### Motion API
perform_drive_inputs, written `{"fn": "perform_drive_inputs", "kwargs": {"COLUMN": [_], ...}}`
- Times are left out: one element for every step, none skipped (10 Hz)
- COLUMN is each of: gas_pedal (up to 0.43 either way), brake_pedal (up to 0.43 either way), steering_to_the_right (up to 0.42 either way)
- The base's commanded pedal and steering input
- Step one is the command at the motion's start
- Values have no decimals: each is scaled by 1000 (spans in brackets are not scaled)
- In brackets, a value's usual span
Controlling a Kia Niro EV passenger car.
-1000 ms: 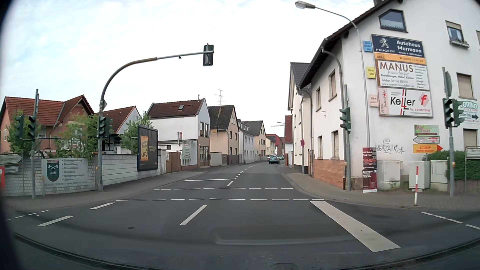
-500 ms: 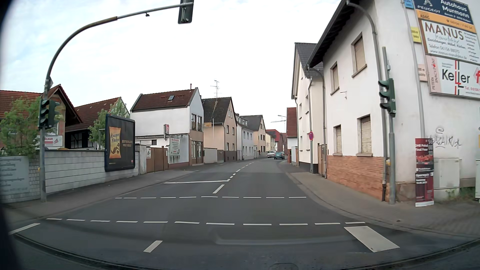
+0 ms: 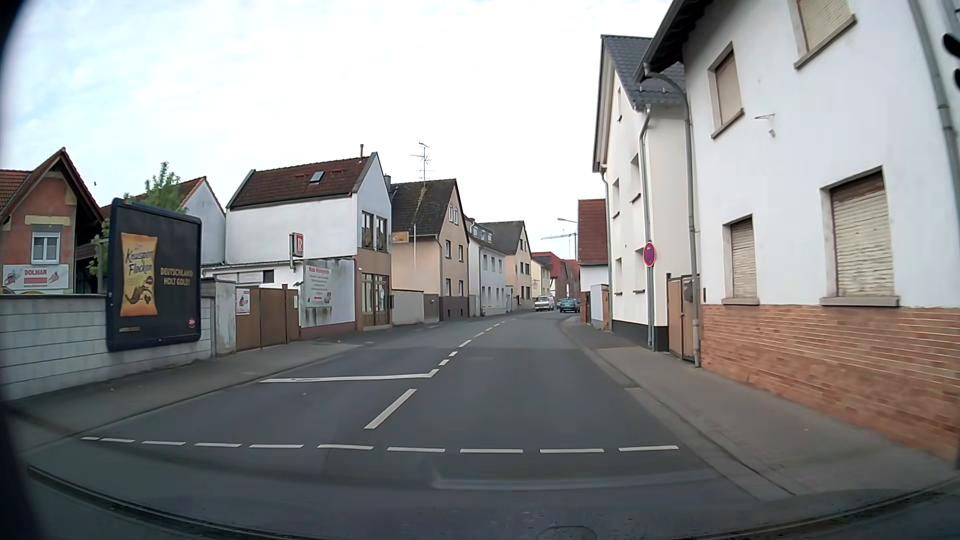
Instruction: Follow the waypoints while adhering to traffic rules and regulations
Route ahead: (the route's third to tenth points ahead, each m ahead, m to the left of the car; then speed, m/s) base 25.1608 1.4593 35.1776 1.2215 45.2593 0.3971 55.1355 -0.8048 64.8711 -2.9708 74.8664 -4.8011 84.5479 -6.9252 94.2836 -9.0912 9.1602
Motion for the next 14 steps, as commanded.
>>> {"fn": "perform_drive_inputs", "kwargs": {"gas_pedal": [150, 150, 150, 150, 150, 150, 150, 150, 150, 150, 150, 150, 150, 150], "brake_pedal": [0, 0, 0, 0, 0, 0, 0, 0, 0, 0, 0, 0, 0, 0], "steering_to_the_right": [-1, -1, -1, -1, -1, -1, -1, -1, -1, -1, -1, 0, 0, 0]}}
